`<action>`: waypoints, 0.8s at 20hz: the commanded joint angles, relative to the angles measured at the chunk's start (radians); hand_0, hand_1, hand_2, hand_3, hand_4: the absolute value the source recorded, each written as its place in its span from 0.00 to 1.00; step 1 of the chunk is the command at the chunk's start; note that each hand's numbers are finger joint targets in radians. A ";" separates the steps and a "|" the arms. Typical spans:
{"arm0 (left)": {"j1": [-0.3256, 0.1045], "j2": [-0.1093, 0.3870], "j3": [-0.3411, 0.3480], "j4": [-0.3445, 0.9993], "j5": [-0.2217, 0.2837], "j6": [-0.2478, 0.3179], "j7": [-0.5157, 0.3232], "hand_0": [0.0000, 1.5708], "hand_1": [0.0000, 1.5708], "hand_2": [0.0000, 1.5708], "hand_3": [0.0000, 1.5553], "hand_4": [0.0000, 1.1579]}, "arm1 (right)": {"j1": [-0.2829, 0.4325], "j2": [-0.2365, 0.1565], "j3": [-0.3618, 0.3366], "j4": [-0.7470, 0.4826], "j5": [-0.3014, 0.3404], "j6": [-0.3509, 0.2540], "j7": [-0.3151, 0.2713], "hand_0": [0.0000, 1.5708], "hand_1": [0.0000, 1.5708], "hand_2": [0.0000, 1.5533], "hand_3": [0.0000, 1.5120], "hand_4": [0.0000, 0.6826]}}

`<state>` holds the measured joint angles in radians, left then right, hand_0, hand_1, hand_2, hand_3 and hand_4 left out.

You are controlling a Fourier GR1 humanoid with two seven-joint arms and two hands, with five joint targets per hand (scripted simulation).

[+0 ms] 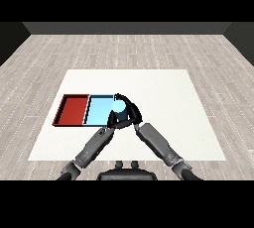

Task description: Pick the blue can and put it in the blue box

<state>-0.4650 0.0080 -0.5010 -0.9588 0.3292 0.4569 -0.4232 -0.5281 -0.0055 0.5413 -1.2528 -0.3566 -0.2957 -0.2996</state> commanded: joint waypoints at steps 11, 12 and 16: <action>0.005 -0.007 0.082 0.042 -0.109 -0.002 -0.015 1.00 1.00 1.00 0.96 0.98 | 0.097 0.004 -0.138 -0.155 0.043 0.096 0.073 0.00 0.00 0.00 0.00 0.00; 0.004 -0.005 0.091 0.011 -0.096 -0.028 0.012 1.00 1.00 1.00 0.97 0.97 | 0.154 -0.072 -0.139 -0.316 0.030 0.092 0.167 0.00 0.00 0.00 0.00 0.00; 0.025 -0.002 0.104 0.033 -0.125 -0.019 -0.014 1.00 1.00 1.00 0.96 0.97 | 0.272 -0.112 -0.181 -0.381 0.029 0.135 0.100 0.00 0.00 0.00 0.00 0.00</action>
<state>-0.4381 0.0088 -0.4308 -0.9424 0.2274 0.4532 -0.4295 -0.3394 -0.0703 0.3941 -1.5194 -0.3279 -0.1842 -0.2186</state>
